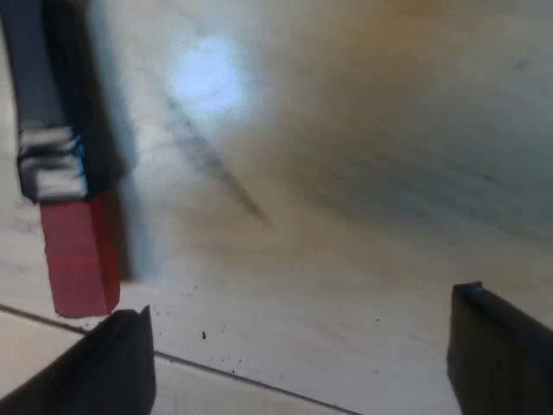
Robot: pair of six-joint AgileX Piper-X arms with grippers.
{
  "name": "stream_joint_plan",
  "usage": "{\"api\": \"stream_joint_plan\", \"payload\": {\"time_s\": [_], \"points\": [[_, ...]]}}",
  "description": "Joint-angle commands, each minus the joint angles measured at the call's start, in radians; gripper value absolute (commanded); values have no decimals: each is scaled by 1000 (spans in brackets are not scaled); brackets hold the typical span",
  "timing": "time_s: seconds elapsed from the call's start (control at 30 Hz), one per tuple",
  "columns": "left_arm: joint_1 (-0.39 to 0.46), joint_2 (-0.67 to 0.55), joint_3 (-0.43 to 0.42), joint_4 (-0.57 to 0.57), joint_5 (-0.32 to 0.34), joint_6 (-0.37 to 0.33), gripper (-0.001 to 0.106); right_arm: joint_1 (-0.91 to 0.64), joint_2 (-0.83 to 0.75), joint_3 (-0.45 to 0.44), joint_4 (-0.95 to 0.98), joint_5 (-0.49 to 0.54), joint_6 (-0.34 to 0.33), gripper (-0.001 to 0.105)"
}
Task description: Put the handle in the coffee machine
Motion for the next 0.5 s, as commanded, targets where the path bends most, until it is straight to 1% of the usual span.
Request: {"api": "stream_joint_plan", "payload": {"time_s": [0.03, 0.07, 0.1, 0.13, 0.2, 0.23, 0.27, 0.33, 0.37, 0.4, 0.5], "points": [[-4, 4, 14, -4, 30, -1, 62, 36, 34, -8, -9, -1, 6, 70], [-4, 4, 18, -4, 37, -1, 65, 49, 51, -8, -18, -1, 14, 65], [-4, 4, 18, -4, 39, -1, 67, 54, 56, -8, -22, -1, 15, 63], [-4, 4, 17, -4, 39, -1, 71, 62, 72, -8, -31, -1, 15, 55], [-4, 4, 17, -4, 39, -1, 75, 70, 89, -8, -40, -1, 15, 44], [-4, 4, 17, -4, 39, -1, 76, 71, 107, -8, -50, -1, 15, 31], [-4, 4, 17, -4, 39, -1, 76, 71, 114, -8, -55, -1, 15, 28], [-4, 4, 17, -4, 39, -1, 75, 71, 136, -8, -74, -1, 15, 8], [-4, 4, 17, -4, 39, -1, 75, 71, 140, -6, -81, -1, 15, 6], [-4, 4, 17, -4, 39, -1, 75, 71, 147, -4, -88, -1, 15, 0], [-4, 4, 17, -4, 39, -1, 75, 71, 158, 11, -119, 1, 18, 0]]}}
